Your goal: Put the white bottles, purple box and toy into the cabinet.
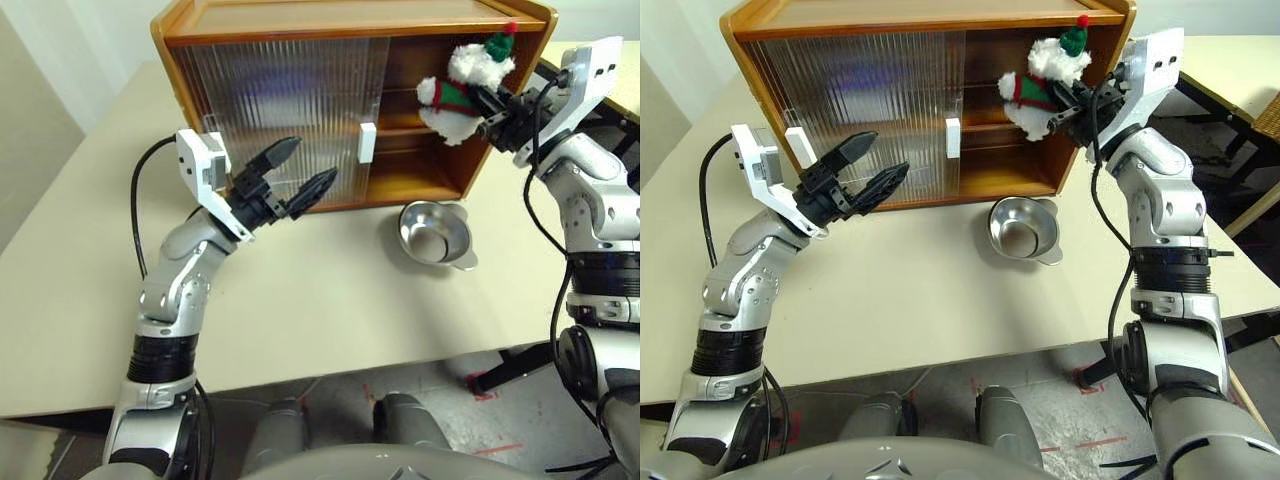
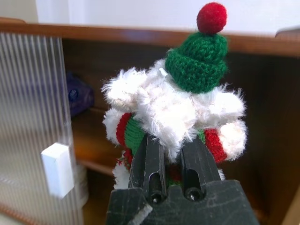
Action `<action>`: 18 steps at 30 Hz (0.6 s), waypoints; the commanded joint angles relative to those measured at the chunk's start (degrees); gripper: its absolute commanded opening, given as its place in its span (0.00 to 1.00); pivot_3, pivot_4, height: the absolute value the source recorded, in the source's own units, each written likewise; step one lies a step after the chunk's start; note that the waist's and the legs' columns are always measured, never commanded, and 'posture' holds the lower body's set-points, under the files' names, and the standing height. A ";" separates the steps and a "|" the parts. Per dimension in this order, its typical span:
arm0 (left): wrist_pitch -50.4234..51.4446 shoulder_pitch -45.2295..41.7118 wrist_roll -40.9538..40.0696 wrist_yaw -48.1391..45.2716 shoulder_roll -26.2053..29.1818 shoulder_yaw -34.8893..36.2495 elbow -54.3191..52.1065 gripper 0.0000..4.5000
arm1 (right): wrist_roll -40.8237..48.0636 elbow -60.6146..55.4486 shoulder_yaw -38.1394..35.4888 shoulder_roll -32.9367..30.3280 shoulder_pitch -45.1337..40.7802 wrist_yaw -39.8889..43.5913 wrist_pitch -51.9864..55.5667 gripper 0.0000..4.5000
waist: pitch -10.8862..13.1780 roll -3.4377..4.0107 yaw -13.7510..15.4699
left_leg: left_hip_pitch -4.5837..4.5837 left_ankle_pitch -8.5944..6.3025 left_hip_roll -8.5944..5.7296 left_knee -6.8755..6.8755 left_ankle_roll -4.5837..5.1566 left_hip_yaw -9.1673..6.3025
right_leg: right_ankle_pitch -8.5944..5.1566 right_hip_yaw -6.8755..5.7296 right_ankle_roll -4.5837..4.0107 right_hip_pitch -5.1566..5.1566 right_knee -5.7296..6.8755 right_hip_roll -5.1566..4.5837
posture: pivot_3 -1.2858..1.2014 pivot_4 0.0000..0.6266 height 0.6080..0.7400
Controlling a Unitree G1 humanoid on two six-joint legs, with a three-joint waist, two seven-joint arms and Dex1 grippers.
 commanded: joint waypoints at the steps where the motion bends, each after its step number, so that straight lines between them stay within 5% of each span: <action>1: -0.03 0.19 0.11 0.42 0.21 0.23 -1.02 1.00 | -1.58 4.41 0.68 0.09 -1.96 1.10 -2.65 0.04 | 0.00 0.00 0.01 | 0.00 0.00 0.00 0.00 0.00 0.01 | 0.01 0.01 0.00 0.00 0.00 0.00 | 0.52 0.00 1.00; 18: 1.00 1.31 -0.26 1.41 0.58 0.31 -2.88 1.00 | -10.12 43.03 3.16 5.28 -21.68 1.93 -18.82 0.04 | 0.01 0.02 -0.13 | -0.01 0.00 0.11 -0.06 0.00 0.12 | 0.07 0.06 -0.11 -0.08 0.01 0.04 | 0.53 0.00 1.00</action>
